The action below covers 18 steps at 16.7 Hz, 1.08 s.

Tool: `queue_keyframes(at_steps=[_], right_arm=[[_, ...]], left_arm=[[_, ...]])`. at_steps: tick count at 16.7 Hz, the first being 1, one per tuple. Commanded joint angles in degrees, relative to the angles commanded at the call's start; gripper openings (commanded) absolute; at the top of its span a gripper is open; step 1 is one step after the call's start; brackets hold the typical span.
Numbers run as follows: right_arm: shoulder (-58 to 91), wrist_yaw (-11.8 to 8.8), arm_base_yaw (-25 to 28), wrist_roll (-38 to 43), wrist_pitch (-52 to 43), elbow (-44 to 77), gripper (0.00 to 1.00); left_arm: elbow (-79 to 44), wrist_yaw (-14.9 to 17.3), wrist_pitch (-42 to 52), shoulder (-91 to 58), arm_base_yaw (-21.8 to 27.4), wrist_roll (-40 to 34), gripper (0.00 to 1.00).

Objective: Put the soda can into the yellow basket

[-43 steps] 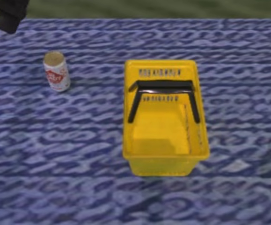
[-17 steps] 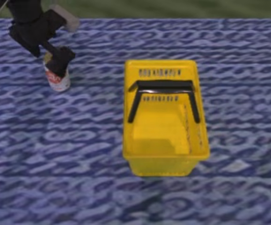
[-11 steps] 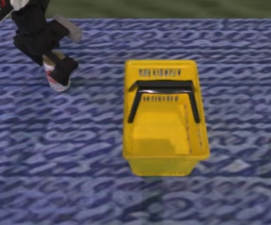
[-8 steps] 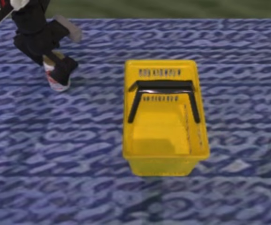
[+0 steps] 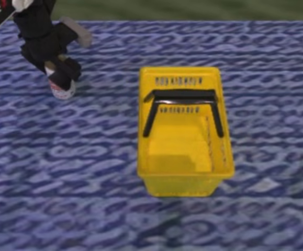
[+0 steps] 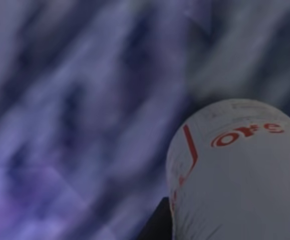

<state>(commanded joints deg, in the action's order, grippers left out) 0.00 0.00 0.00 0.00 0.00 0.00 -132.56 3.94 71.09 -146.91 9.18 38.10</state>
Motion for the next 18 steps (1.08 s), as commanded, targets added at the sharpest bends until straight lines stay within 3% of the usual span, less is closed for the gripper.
queue_keyframes(at_steps=[4,5,14,18], right_arm=[[0.0,0.0,0.0,0.0,0.0,0.0,1.00],[0.0,0.0,0.0,0.0,0.0,0.0,1.00],[0.0,0.0,0.0,0.0,0.0,0.0,1.00],[0.0,0.0,0.0,0.0,0.0,0.0,1.00]], left_arm=[[0.0,0.0,0.0,0.0,0.0,0.0,0.02],[0.0,0.0,0.0,0.0,0.0,0.0,0.00],[0.0,0.0,0.0,0.0,-0.2,0.1,0.00],[3.1,4.2,-6.0,1.5,0.6,-1.8,0.00]])
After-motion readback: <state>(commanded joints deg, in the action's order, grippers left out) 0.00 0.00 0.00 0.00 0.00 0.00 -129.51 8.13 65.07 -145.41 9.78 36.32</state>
